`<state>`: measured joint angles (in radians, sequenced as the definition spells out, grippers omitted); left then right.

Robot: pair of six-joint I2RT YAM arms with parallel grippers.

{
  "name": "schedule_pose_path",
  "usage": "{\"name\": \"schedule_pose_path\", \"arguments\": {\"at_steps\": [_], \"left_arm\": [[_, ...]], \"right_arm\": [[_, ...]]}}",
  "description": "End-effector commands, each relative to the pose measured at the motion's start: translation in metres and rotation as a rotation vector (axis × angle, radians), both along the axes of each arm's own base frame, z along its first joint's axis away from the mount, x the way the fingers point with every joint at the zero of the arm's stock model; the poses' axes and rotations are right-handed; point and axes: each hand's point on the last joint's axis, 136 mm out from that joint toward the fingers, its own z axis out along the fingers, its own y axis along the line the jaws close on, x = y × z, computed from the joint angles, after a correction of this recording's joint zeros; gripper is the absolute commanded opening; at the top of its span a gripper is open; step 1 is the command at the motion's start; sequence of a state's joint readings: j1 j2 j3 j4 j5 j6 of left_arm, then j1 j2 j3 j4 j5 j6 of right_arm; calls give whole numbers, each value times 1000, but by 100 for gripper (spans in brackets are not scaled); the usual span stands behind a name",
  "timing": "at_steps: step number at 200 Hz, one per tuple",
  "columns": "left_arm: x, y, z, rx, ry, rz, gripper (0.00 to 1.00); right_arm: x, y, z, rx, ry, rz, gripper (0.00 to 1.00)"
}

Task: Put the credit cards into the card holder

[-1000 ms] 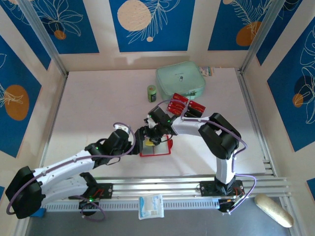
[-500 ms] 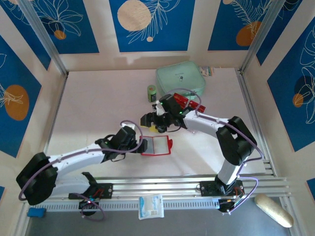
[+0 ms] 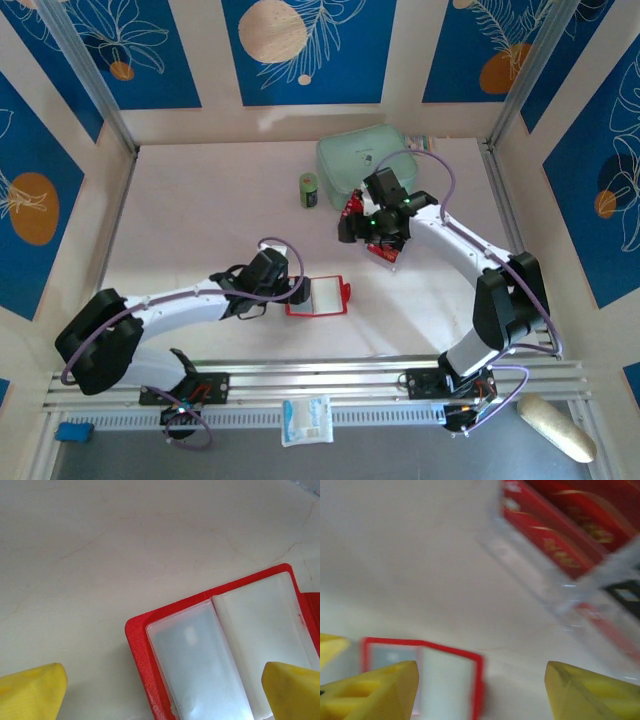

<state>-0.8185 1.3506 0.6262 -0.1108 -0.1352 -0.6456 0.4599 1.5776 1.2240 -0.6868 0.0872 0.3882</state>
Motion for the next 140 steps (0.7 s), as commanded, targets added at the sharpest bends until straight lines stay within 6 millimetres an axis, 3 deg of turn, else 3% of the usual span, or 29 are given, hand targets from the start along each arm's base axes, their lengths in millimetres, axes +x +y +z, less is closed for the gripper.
{"name": "schedule_pose_path", "arguments": {"at_steps": [1, 72, 140], "left_arm": [[-2, 5, -5, 7, 9, 6, 100], [-6, 11, -6, 12, 13, 12, 100], [-6, 10, -5, 3, 12, 15, 100]], "right_arm": [[-5, -44, -17, -263, 23, 57, 64], [9, -62, -34, -488, 8, 115, 40], [18, -59, -47, -578, 9, 165, 38]]}}
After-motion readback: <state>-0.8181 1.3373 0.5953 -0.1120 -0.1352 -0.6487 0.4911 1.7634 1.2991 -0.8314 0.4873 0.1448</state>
